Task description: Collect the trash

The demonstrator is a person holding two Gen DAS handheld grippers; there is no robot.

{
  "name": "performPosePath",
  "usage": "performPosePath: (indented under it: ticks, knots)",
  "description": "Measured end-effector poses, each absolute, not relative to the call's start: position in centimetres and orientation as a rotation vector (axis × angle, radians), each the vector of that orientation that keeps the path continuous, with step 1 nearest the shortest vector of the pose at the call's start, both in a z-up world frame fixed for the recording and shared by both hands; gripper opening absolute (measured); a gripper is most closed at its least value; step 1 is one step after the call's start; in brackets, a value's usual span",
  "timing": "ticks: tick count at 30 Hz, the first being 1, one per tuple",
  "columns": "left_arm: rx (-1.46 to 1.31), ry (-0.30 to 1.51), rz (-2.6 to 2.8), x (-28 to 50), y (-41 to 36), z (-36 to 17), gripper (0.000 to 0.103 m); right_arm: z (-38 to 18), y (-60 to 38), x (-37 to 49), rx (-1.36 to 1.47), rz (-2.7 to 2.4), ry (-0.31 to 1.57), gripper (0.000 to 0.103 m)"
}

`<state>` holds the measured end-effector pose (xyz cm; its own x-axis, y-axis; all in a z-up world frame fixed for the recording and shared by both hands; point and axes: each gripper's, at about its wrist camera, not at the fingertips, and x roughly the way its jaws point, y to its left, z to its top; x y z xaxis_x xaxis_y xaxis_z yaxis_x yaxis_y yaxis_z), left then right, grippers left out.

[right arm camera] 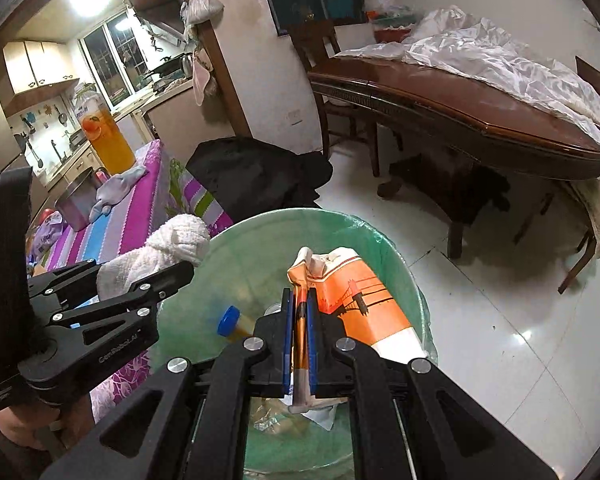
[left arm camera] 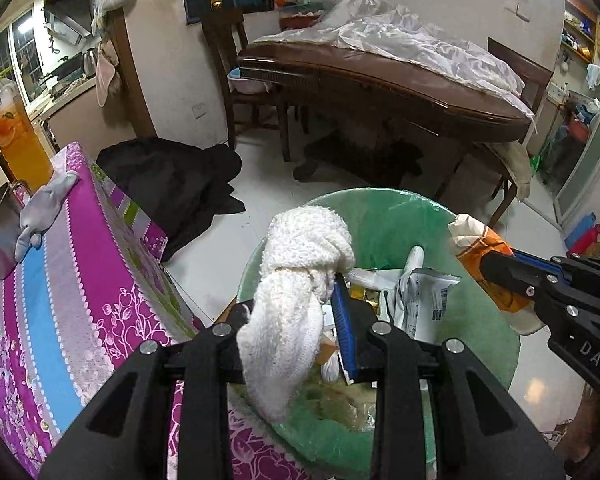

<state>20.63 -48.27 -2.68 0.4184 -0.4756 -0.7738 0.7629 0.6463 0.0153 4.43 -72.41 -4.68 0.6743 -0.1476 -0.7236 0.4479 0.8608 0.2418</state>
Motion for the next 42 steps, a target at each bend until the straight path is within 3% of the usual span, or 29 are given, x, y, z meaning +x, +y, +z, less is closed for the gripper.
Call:
performPosePath:
  ticks: [7,9,10,11,14,23,30,42]
  knots:
    - [0.403,0.821,-0.799,20.8,-48.6,-2.8,0.033,-4.7,-72.2,4.6,0.421,-0.339,0.761,0.007]
    - [0.406,0.811,-0.789,20.8,-48.6,-2.8,0.059,-4.7,-72.3,4.6,0.43,-0.335,0.755,0.013]
    - [0.403,0.803,-0.784,20.8,-48.6,-2.8,0.066,-4.7,-72.4,4.5,0.434,-0.336,0.75,0.018]
    - [0.402,0.796,-0.779,20.8,-48.6,-2.8,0.072,-4.6,-72.5,4.3,0.437,-0.34,0.74,0.029]
    - [0.398,0.804,-0.77,21.0,-48.5,-2.9,0.077,-4.4,-72.7,3.9,0.453,-0.333,0.723,0.033]
    - [0.397,0.807,-0.76,21.1,-48.2,-3.2,0.077,-4.1,-72.9,3.1,0.454,-0.349,0.709,0.037]
    - [0.391,0.802,-0.76,21.0,-47.6,-2.9,0.077,-3.4,-72.0,3.0,0.413,-0.362,0.696,0.057]
    - [0.365,0.744,-0.711,21.0,-42.2,-0.8,0.077,0.4,-66.3,3.2,0.261,-0.359,0.6,0.077]
